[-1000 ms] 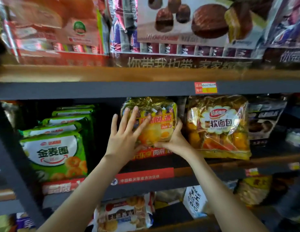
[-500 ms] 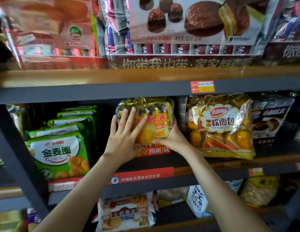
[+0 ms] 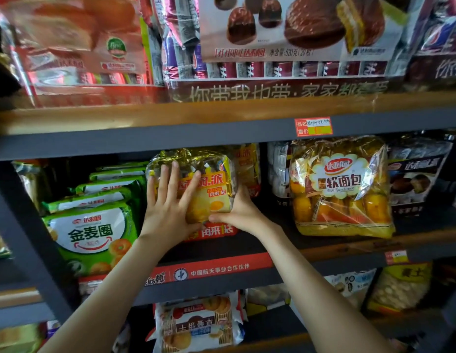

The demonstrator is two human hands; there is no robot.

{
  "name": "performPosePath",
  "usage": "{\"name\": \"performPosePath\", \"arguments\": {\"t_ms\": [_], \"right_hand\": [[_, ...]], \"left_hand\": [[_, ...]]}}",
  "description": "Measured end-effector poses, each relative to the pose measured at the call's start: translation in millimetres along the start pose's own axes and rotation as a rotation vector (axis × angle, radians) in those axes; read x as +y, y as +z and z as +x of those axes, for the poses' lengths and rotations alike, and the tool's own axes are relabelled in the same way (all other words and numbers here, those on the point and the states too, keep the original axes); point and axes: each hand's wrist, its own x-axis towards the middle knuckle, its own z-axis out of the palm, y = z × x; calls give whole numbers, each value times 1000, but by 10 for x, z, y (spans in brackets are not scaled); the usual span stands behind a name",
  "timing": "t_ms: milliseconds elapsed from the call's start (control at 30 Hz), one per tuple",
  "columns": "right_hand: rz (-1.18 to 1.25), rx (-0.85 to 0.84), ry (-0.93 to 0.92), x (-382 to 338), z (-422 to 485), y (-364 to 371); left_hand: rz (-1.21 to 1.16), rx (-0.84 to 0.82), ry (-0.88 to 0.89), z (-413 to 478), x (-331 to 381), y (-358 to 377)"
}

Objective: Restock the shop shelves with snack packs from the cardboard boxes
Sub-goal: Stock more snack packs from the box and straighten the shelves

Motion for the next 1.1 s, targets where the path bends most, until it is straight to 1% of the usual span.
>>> {"name": "performPosePath", "arguments": {"t_ms": [67,167,300,467,567,733,833,933,1000,1100], "right_hand": [[-66,-3,-25,10,20,-26],[-96,-17,-46,31,39,-41],[-19,-61,-21,52,95,-14],[-75,-55,-166,-20,115,27],[-106,-57,-189,-15,120,48],[-76,-57,-98,115,66,-206],[-32,31,-28,196,75,-417],[-30,126,24,272,155,-534],[-47,133,56,311,210,-543],[13,120,91,316,297,-525]], "left_hand": [[5,-8,-1,-16,-18,-13],[20,-11,38,-21,36,-22],[55,-45,47,25,93,-2],[83,-111,15,47,28,11],[87,-105,11,35,8,-4],[29,-37,14,19,155,-43],[47,3,68,103,316,-70],[67,1,103,229,382,-47],[65,-10,106,276,366,-13],[51,-25,107,282,326,7]]}}
